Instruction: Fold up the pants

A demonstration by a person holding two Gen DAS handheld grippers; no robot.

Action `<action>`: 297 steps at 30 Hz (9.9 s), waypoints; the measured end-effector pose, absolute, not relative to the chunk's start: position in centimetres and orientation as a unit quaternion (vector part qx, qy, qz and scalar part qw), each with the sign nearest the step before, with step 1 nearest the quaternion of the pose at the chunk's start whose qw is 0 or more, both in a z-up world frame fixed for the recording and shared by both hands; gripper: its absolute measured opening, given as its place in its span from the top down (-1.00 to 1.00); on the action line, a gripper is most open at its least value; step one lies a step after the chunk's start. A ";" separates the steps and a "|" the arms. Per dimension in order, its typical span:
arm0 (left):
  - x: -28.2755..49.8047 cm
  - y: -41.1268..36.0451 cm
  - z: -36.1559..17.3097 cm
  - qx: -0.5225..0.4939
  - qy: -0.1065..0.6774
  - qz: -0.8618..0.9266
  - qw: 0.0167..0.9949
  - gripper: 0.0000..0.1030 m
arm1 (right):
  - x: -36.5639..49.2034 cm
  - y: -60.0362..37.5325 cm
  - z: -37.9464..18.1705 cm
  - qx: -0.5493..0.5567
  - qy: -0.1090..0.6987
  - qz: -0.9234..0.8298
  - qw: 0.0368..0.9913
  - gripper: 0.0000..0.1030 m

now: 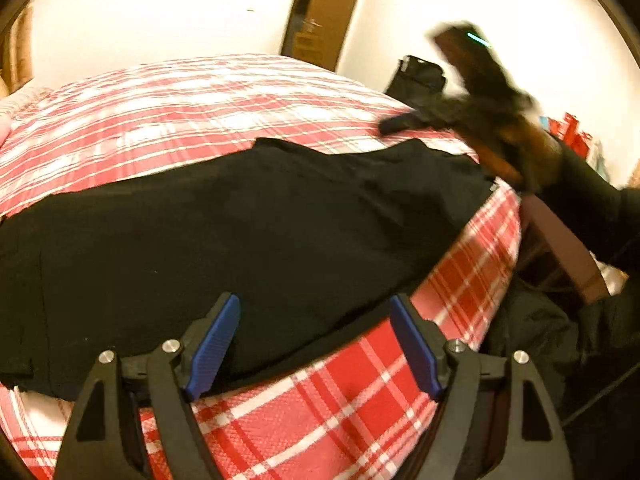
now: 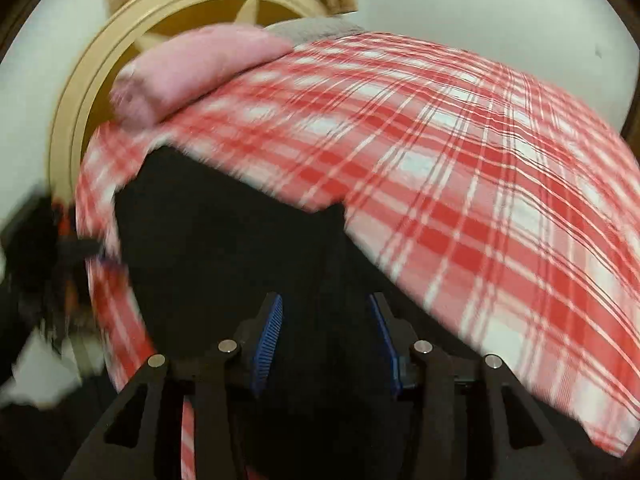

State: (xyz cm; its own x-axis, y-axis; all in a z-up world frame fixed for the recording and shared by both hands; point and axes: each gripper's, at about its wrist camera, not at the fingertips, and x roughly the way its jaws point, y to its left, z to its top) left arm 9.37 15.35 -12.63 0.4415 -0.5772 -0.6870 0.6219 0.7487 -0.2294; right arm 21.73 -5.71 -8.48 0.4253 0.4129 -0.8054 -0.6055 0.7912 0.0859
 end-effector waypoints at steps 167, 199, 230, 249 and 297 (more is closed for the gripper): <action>13.1 32.3 -13.6 -0.108 0.390 -0.114 0.907 0.63 | 8.8 -2.5 -13.4 -0.159 0.371 0.286 0.869 0.10; 10.9 17.0 -12.0 0.049 0.347 -0.128 0.928 -0.60 | 9.7 -8.5 -13.1 -0.113 0.377 0.220 0.893 0.00; 11.1 11.3 -13.7 0.084 0.408 -0.120 0.901 -0.71 | 9.0 -20.7 -16.5 -0.055 0.431 0.086 0.897 -0.39; 12.0 3.5 -14.7 0.121 0.435 -0.173 0.875 -0.72 | 10.1 -28.9 -15.8 0.040 0.439 0.036 0.897 -0.40; 12.8 -13.2 -10.7 0.027 0.426 -0.358 0.831 -0.77 | 8.6 -49.9 -13.0 0.240 0.369 -0.078 0.895 0.68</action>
